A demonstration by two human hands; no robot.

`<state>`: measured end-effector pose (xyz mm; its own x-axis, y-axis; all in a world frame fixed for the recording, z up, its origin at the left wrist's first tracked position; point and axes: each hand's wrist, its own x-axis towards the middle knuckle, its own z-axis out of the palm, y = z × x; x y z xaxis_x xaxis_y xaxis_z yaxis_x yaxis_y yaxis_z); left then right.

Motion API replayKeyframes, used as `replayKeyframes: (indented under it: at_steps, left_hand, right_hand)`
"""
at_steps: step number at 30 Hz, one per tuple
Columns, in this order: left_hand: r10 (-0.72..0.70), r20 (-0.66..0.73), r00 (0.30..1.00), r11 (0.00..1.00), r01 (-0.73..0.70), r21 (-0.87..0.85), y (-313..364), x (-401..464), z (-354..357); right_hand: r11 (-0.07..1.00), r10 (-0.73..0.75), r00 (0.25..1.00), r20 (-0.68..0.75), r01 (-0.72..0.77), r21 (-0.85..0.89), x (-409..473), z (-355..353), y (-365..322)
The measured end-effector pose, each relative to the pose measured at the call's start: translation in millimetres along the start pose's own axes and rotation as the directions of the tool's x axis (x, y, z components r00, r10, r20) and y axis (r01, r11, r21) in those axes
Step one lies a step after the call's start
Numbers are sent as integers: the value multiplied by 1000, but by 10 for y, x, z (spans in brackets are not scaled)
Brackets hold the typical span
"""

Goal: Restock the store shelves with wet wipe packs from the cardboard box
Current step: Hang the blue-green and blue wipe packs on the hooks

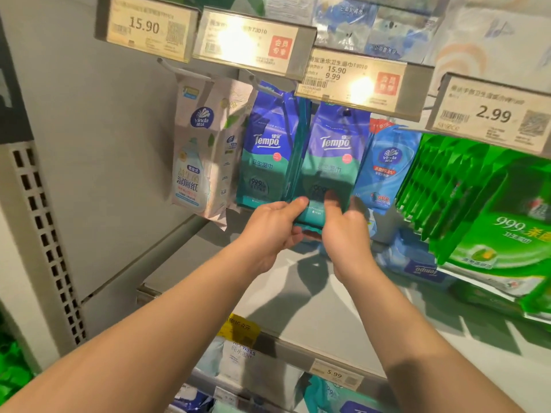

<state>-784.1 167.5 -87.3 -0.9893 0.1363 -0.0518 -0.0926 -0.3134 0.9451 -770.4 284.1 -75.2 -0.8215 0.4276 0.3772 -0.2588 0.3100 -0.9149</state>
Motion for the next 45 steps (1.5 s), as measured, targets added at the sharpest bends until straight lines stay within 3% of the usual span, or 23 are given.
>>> replayKeyframes:
  at_steps: [3,8,13,19,24,29,37,45]
  left_hand:
    - [-59,2,998,996,59,72,-22,27,-35]
    - [-112,69,991,987,103,124,-155,-117,-150]
    - [-115,95,989,980,98,173,-201,-411,-228]
    - [-97,73,993,970,78,230,-247,-789,-401]
    - [44,79,996,925,-71,373,-395,-1157,-581]
    - [119,134,984,775,-176,606,-643,-1488,-706]
    - [145,192,971,514,-239,823,-807,-2208,-825]
    - [129,40,991,383,-87,920,-924,-3246,-672]
  right_hand:
    - [999,13,1000,14,-12,-37,-17,4,78]
    - [972,237,970,57,-236,-14,-115,-91,215]
    - [945,327,937,120,-327,-20,-315,-195,292]
    - [935,330,937,117,-307,-178,-705,-346,257]
    - [900,199,976,86,-147,-411,-1165,-507,90]
    - [787,142,977,159,-14,-617,-1688,-747,2]
    - [760,169,937,304,72,-646,-2324,-1291,82]
    - [806,303,878,370,-29,-592,-2917,-1892,190]
